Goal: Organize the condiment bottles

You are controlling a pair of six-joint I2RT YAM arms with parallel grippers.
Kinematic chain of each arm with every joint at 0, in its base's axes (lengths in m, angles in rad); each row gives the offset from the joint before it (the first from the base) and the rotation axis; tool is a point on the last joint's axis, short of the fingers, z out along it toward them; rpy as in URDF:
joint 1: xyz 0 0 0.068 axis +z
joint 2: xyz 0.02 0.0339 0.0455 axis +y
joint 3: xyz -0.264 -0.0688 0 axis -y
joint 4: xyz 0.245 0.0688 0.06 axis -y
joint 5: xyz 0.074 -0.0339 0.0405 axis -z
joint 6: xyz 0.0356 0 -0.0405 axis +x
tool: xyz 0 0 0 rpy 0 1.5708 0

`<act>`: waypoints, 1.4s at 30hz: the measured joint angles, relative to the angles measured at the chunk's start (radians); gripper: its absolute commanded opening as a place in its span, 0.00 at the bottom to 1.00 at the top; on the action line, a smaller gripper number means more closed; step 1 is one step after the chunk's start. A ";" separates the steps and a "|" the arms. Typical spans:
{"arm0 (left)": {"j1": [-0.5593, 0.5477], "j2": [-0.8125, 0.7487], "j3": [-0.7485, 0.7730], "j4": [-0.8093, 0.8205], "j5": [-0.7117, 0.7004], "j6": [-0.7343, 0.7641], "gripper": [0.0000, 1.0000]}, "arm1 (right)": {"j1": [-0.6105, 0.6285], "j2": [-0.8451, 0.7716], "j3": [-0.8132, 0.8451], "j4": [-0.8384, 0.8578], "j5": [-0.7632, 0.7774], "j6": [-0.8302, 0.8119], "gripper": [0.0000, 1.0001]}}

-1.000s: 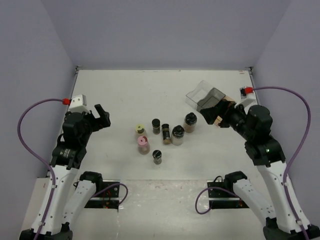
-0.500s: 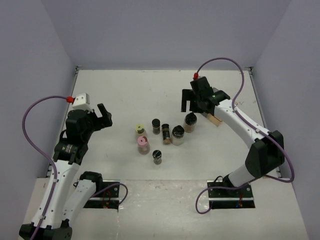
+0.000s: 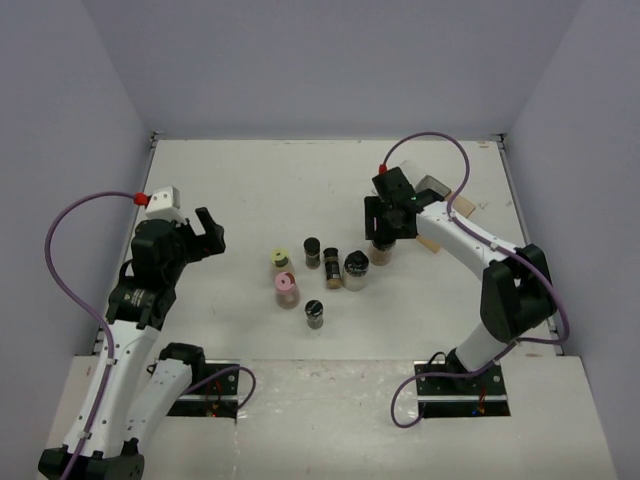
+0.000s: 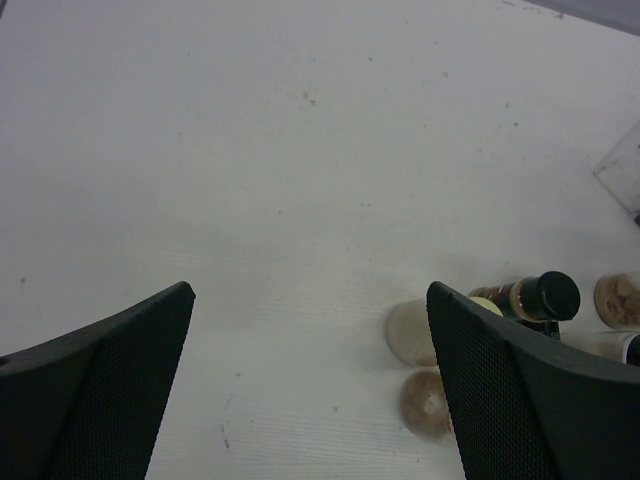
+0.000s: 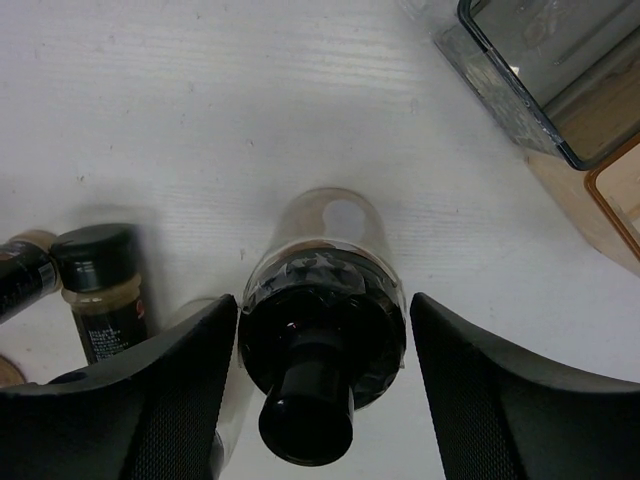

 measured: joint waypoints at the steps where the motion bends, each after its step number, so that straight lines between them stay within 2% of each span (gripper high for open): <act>1: 0.000 0.000 0.000 0.000 0.001 0.000 1.00 | 0.000 0.000 0.000 0.002 -0.001 0.000 0.72; 4: 0.000 0.000 0.000 0.000 0.002 0.000 1.00 | 0.000 0.002 0.000 0.005 -0.003 -0.004 0.52; 5: 0.000 0.000 0.000 0.000 0.002 0.000 1.00 | 0.000 0.001 0.002 0.007 0.000 -0.009 0.41; 7: 0.000 -0.001 0.000 0.000 0.004 0.000 1.00 | 0.000 0.000 0.002 0.014 -0.005 -0.009 0.36; 14: 0.000 -0.004 0.000 0.000 0.009 0.000 1.00 | 0.002 -0.021 0.030 -0.023 -0.045 -0.012 0.34; 24: 0.000 -0.013 0.000 0.000 0.009 0.000 1.00 | -0.049 0.008 0.408 -0.105 -0.043 -0.048 0.35; 27: -0.003 -0.013 0.000 0.001 0.009 0.000 1.00 | -0.107 0.074 0.517 -0.107 -0.033 -0.053 0.35; 33: -0.016 -0.013 0.000 0.001 0.008 0.000 1.00 | -0.220 0.304 0.718 -0.109 0.017 -0.069 0.35; 38: -0.024 -0.013 0.000 0.000 0.008 0.000 1.00 | -0.246 0.468 0.827 -0.131 0.040 -0.106 0.35; 42: -0.030 -0.013 0.000 0.001 0.008 0.000 1.00 | -0.250 0.516 0.845 -0.159 0.039 -0.125 0.35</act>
